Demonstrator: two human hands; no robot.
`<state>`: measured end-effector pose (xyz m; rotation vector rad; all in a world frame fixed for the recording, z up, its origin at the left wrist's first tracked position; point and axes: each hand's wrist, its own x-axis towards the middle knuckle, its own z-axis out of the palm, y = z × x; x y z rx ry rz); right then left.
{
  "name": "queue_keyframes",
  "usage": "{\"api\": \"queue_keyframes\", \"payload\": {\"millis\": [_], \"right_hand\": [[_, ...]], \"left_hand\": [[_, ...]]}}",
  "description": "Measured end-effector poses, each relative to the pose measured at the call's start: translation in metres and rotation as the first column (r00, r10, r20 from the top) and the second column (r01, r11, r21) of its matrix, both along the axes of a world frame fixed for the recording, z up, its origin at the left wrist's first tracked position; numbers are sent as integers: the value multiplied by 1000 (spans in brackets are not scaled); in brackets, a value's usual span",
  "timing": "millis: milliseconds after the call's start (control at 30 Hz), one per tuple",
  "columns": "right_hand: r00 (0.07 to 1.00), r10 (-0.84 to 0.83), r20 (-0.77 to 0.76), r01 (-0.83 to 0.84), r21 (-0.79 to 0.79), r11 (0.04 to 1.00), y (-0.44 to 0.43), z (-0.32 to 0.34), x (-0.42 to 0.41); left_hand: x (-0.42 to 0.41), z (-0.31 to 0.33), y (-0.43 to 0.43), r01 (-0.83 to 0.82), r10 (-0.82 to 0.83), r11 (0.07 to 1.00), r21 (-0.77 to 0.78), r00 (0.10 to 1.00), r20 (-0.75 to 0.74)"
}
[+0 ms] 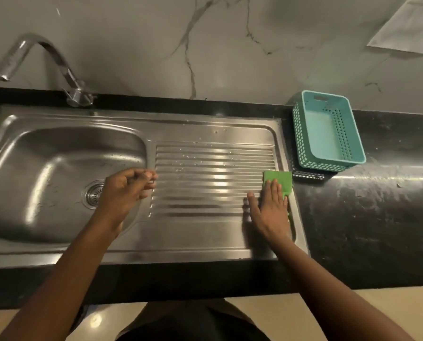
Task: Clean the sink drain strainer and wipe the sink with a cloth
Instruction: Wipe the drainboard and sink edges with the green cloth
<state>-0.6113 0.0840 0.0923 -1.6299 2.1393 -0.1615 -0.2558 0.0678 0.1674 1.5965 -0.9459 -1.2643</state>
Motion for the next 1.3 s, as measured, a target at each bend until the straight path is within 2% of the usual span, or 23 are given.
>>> {"api": "queue_keyframes", "payload": {"millis": [100, 267, 400, 500, 667, 733, 833, 933, 1000, 1100, 1200, 1300], "right_hand": [[1000, -9, 19, 10, -48, 999, -11, -4, 18], [969, 246, 9, -245, -62, 967, -12, -5, 98], [886, 463, 43, -462, -16, 887, -17, -2, 189], [824, 566, 8, -566, 20, 824, -24, 0, 237], [725, 682, -94, -687, -37, 725, -33, -4, 219], [763, 632, -132, -642, -48, 765, -36, -5, 183], [893, 404, -197, -415, -16, 910, -25, -7, 95], [947, 202, -250, -195, 52, 979, -9, 1, 4], [968, 89, -234, -72, 78, 994, -13, 5, -2], [981, -135, -140, 142, 42, 989, -20, 0, 62], [996, -68, -56, 69, 11, 998, -9, -4, 144], [985, 172, 31, -172, -5, 985, -1, -4, 224]], "left_hand": [[20, -5, 11, -96, 95, 995, 8, 995, 15], [33, -19, 27, -213, 213, 976, 56, 977, 2], [18, -15, 24, -178, 180, 980, 89, 983, -19], [12, -3, 13, -133, 134, 989, 58, 991, -16], [12, 7, -13, -41, 42, 999, 26, 999, -21], [17, 9, -21, -20, 20, 999, 25, 1000, -22], [28, 9, -27, 17, -17, 1000, 21, 1000, -17], [36, 7, -30, 51, -51, 998, 44, 999, -6], [40, 7, -30, 75, -75, 996, 57, 997, 0], [44, 6, -31, 96, -96, 993, 64, 995, 2], [45, 7, -32, 108, -108, 992, 69, 994, -6], [41, 9, -34, 112, -111, 992, 65, 994, -12]]}}
